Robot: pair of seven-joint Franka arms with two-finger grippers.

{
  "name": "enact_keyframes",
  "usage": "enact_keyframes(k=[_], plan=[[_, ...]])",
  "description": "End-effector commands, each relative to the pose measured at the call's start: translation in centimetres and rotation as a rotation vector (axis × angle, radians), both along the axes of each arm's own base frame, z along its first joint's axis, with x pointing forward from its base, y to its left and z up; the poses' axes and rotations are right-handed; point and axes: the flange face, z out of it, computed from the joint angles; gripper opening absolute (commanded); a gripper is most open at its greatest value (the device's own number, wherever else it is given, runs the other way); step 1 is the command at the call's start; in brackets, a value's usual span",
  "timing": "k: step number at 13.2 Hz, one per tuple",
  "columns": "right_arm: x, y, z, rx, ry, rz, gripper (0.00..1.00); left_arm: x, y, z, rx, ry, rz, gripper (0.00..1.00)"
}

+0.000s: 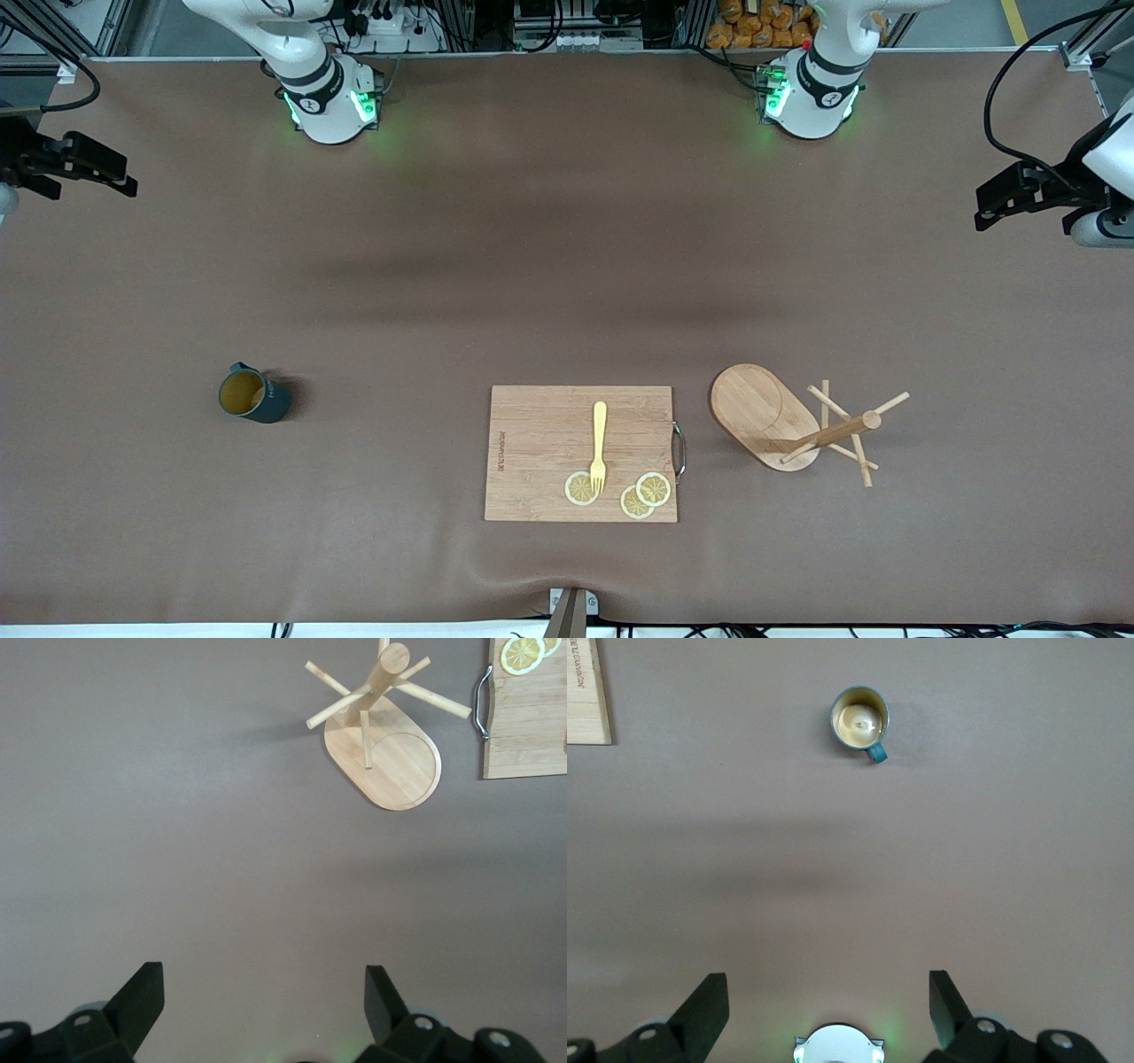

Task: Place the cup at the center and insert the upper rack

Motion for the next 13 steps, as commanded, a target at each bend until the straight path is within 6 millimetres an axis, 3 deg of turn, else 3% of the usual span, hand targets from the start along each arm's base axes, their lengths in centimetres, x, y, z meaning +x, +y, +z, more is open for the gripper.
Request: enact_keyframes(k=[1, 13], plan=[[0.17, -0.3, 0.26, -0.003, 0.008, -0.02, 1.0, -0.56, 0.0, 0.96, -0.007, -0.008, 0.001, 1.0], [0.58, -0.22, -0.17, -0.002, 0.011, -0.019, 1.0, -0.16, 0.43, 1.13, -0.02, -0.014, 0.021, 1.0]])
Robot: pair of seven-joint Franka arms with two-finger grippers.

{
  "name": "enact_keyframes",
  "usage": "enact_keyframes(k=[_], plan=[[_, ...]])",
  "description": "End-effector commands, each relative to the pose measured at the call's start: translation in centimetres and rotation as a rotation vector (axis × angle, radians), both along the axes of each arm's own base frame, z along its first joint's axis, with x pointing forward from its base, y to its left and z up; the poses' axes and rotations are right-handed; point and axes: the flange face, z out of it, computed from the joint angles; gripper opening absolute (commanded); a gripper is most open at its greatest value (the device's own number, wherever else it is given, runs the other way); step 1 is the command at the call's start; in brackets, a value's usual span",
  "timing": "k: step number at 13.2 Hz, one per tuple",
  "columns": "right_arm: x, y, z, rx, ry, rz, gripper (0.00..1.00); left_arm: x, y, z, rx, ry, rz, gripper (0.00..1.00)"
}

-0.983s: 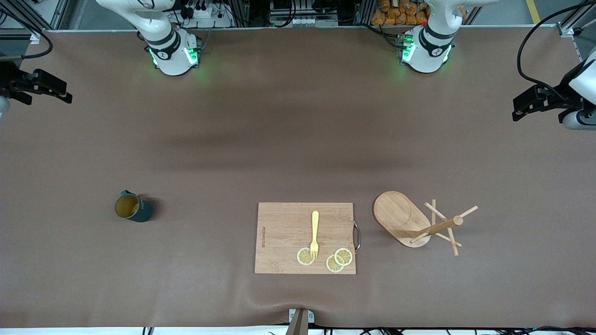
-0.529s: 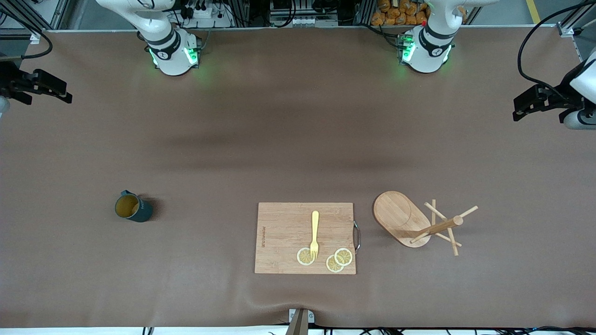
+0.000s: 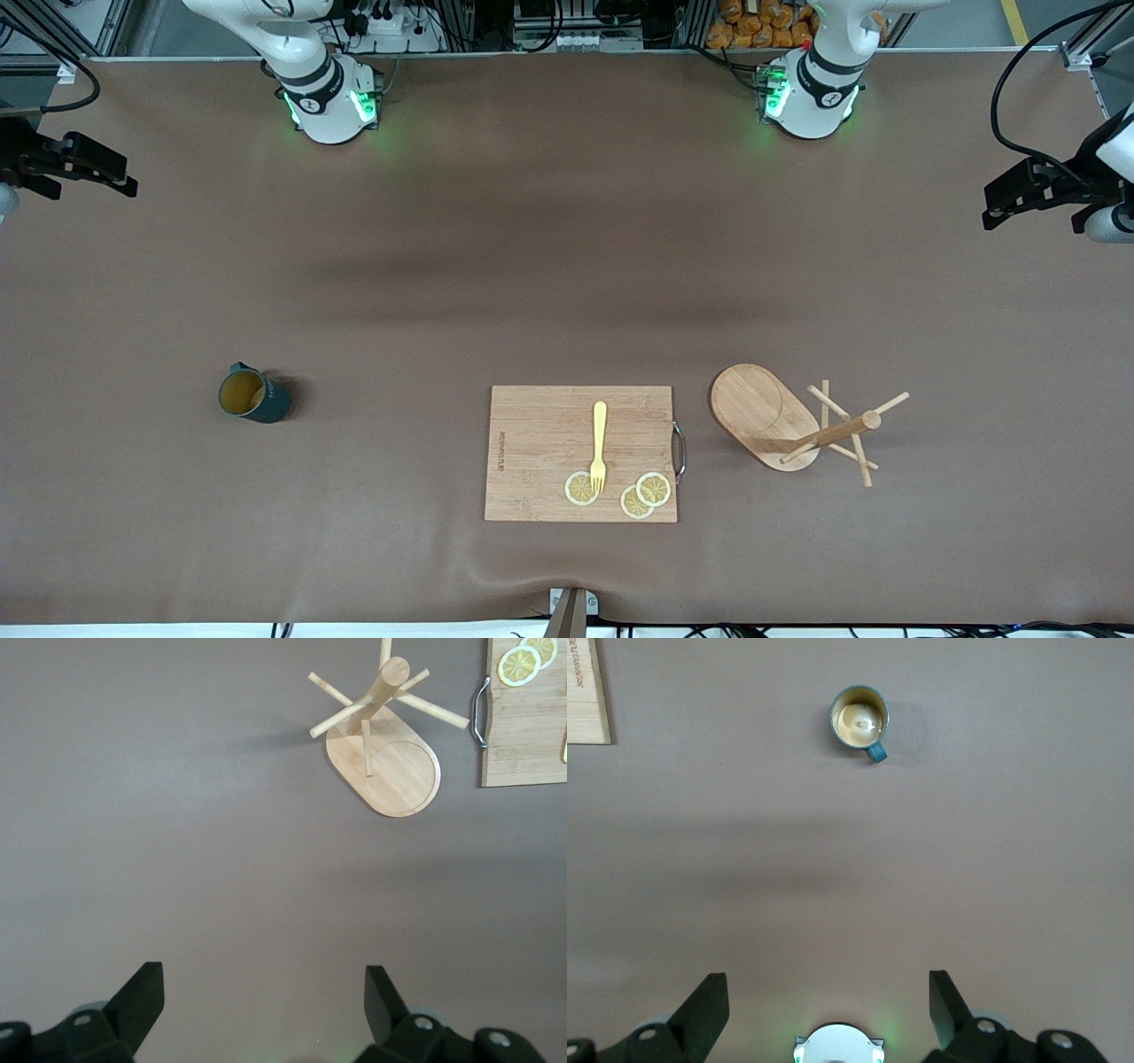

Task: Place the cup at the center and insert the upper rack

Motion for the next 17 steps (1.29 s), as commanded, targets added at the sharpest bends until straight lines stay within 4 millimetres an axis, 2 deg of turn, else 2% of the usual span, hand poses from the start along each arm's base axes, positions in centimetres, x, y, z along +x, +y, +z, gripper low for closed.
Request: enact_keyframes(k=[1, 4, 8, 10, 13, 15, 17], plan=[[0.7, -0.1, -0.2, -0.002, 0.006, -0.017, 1.0, -0.1, 0.0, 0.2, -0.023, 0.007, 0.015, 1.0], [3.2, 0.1, -2.6, -0.003, -0.013, -0.01, 1.0, -0.1, 0.0, 0.0, -0.023, 0.008, 0.015, 1.0], [8.8, -0.1, -9.6, -0.007, -0.041, -0.008, 1.0, 0.3, 0.0, -0.5, -0.023, 0.013, 0.015, 1.0], [10.7, -0.1, -13.0, -0.009, -0.041, -0.009, 1.0, 0.3, 0.0, -0.5, -0.023, 0.011, 0.015, 1.0], [13.3, 1.6, -17.4, -0.009, -0.07, 0.014, 1.0, 0.4, 0.0, -0.7, -0.023, 0.011, 0.016, 1.0], [14.7, 1.2, -21.6, -0.01, -0.052, 0.009, 1.0, 0.6, 0.0, -0.9, -0.023, 0.013, 0.016, 1.0], [16.2, 1.7, -24.5, -0.012, -0.103, 0.015, 1.0, 0.6, 0.0, -0.9, -0.023, 0.01, 0.016, 1.0]])
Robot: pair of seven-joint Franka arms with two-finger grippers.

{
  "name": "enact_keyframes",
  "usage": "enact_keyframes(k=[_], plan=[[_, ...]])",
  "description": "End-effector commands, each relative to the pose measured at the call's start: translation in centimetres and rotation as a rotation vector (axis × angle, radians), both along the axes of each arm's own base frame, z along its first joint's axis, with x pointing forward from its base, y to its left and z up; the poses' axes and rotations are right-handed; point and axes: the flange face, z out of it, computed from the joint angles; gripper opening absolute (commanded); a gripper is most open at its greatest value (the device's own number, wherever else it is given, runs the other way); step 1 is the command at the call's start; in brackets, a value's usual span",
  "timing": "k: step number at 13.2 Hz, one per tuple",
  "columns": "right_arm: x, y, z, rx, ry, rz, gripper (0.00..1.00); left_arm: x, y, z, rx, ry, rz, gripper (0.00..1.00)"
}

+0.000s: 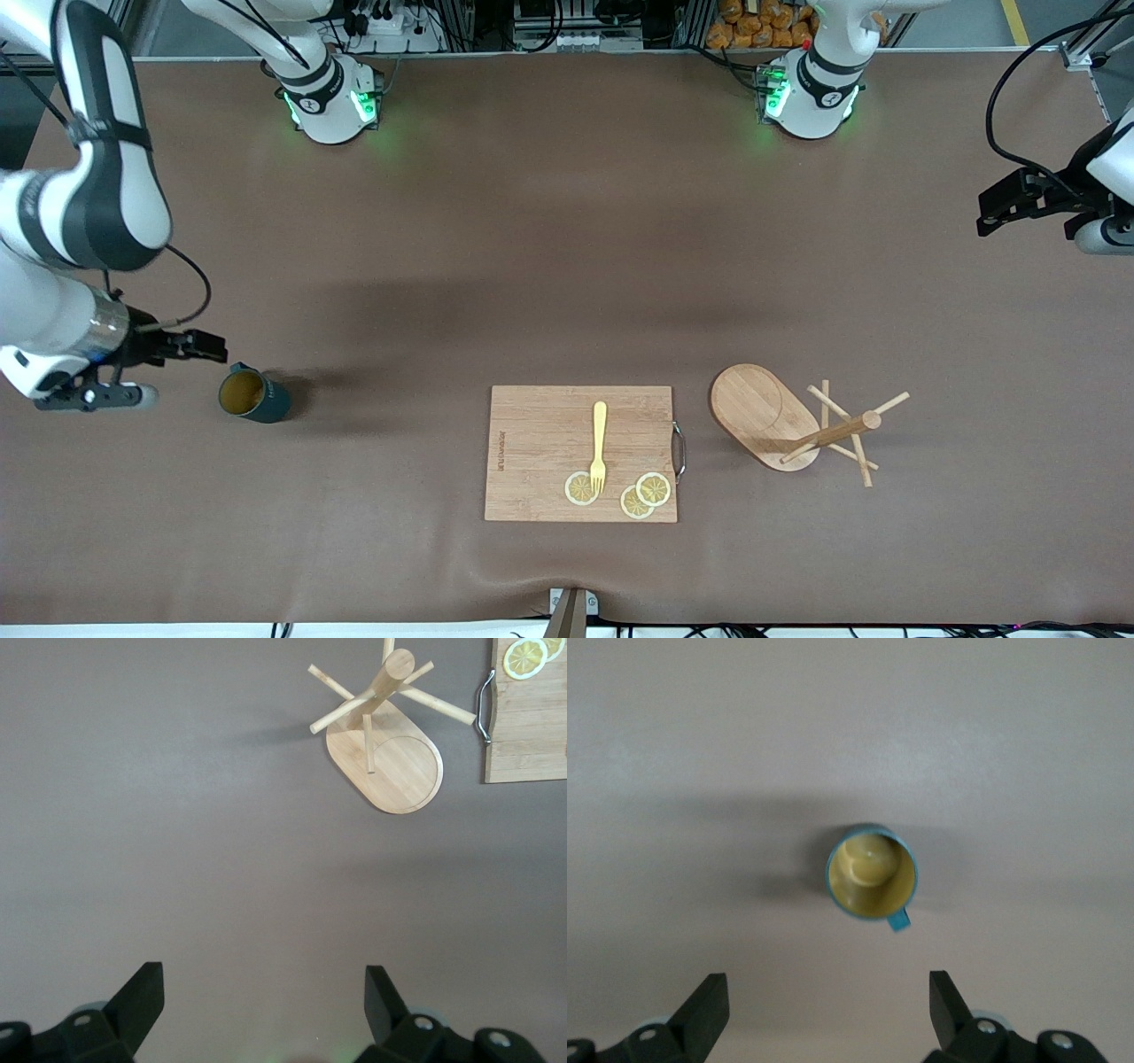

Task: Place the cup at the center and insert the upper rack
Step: 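Lower the right gripper onto the teal mug rim and grasp it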

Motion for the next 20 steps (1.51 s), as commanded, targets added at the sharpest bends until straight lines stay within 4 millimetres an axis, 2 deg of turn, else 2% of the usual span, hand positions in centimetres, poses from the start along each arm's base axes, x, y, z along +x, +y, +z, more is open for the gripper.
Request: enact_keyframes(k=[1, 2, 5, 8, 13, 18, 19, 20], plan=[[1.8, 0.4, -4.2, 0.0, -0.017, -0.007, 1.0, 0.1, 0.0, 0.1, -0.022, -0.006, 0.015, 1.0], [2.0, 0.4, -6.2, 0.001, 0.008, -0.007, 1.0, 0.1, 0.0, 0.0, -0.022, -0.004, 0.015, 1.0], [2.4, 0.4, -10.0, 0.0, 0.017, -0.011, 1.0, 0.1, 0.0, -0.2, -0.02, -0.001, 0.014, 1.0], [1.9, 0.8, -12.1, 0.001, 0.06, -0.007, 1.0, 0.1, 0.0, -0.2, -0.021, 0.002, 0.014, 1.0], [1.5, 1.4, -14.6, 0.064, 0.097, -0.055, 1.0, 0.3, 0.0, -0.4, -0.02, 0.0, 0.014, 1.0], [1.4, 1.6, -15.5, 0.064, 0.109, -0.044, 1.0, 0.4, 0.0, -0.1, -0.021, -0.015, 0.012, 1.0], [1.4, 1.6, -16.0, 0.064, 0.117, -0.04, 0.91, 0.4, 0.0, -0.2, -0.021, -0.015, 0.012, 1.0], [1.3, 1.6, -16.3, 0.062, 0.118, -0.029, 0.74, 0.4, 0.0, -0.2, -0.021, -0.014, 0.012, 1.0]])
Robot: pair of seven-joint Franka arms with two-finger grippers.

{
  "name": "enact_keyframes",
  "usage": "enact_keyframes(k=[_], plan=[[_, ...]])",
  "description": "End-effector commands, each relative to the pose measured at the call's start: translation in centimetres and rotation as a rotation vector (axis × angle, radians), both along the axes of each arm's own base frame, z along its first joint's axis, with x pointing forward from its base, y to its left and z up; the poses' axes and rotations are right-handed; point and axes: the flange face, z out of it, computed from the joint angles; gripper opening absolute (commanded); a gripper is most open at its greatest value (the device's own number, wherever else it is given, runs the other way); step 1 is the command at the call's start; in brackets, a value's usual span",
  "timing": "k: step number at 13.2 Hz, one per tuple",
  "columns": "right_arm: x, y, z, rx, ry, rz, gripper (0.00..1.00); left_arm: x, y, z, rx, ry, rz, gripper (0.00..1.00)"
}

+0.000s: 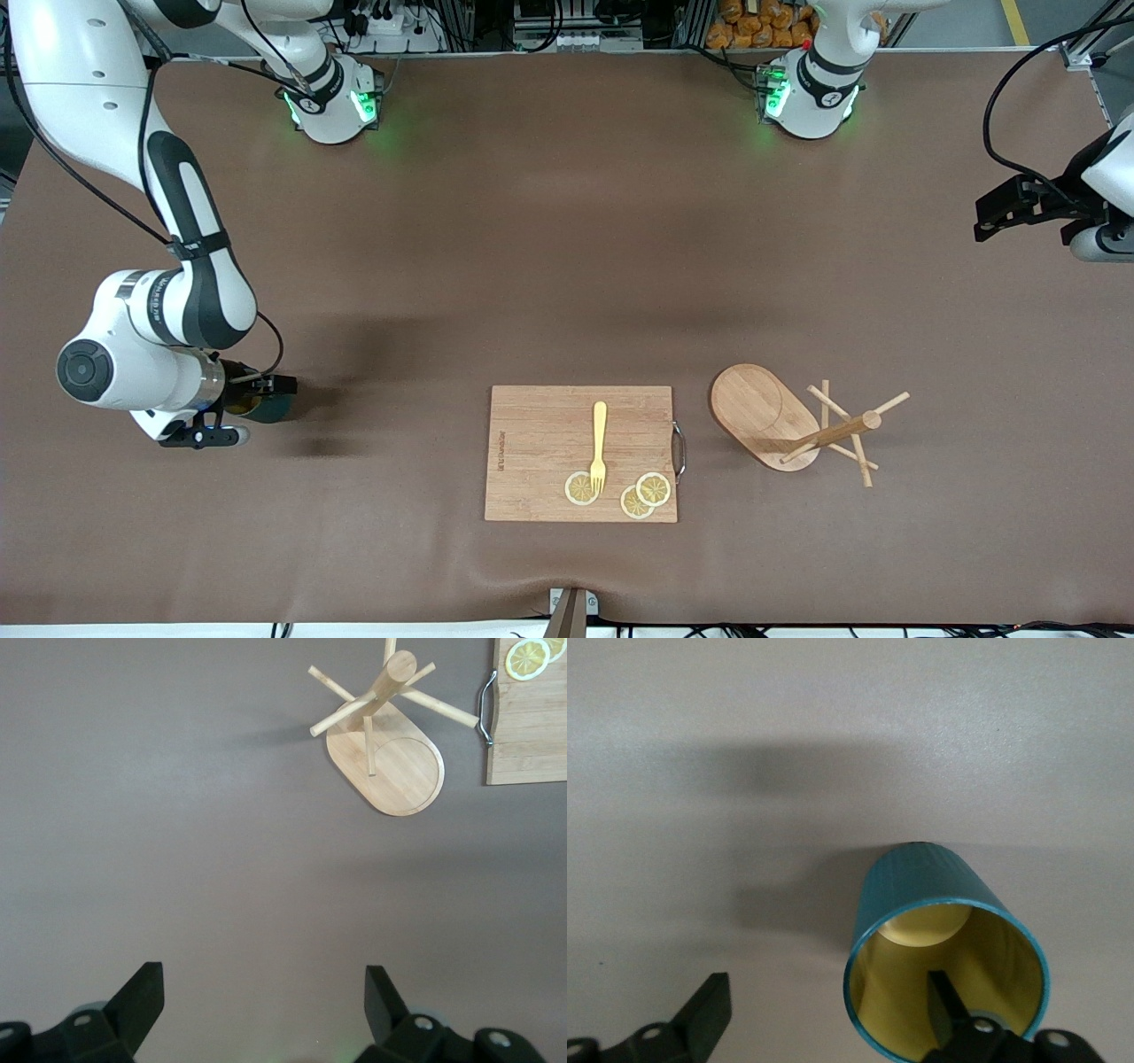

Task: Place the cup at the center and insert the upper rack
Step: 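Lower the right gripper onto the teal mug rim and grasp it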

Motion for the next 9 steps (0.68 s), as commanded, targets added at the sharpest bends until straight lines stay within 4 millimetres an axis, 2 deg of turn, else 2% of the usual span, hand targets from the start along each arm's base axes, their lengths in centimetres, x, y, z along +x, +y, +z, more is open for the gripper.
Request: enact_keyframes(k=[1, 2, 5, 6, 9], plan=[[0.0, 0.0, -0.6, 0.008, 0.006, 0.01, 0.6, 0.0, 0.0, 0.2, -0.02, -0.01, 0.012, 1.0], [0.0, -0.3, -0.7, 0.01, 0.006, 0.026, 0.5, 0.0, 0.0, 0.2, -0.02, -0.01, 0.012, 1.0], [0.0, -1.4, -0.6, 0.03, -0.005, 0.168, 0.09, 0.0, 0.0, 0.2, -0.02, -0.01, 0.012, 1.0], [0.0, -1.8, -0.5, 0.032, -0.007, 0.178, 0.0, 0.0, 0.0, 0.2, -0.02, -0.008, 0.012, 1.0], [0.0, -1.7, -0.1, 0.031, -0.008, 0.169, 0.0, 0.0, 0.0, 0.2, -0.02, -0.01, 0.012, 1.0]])
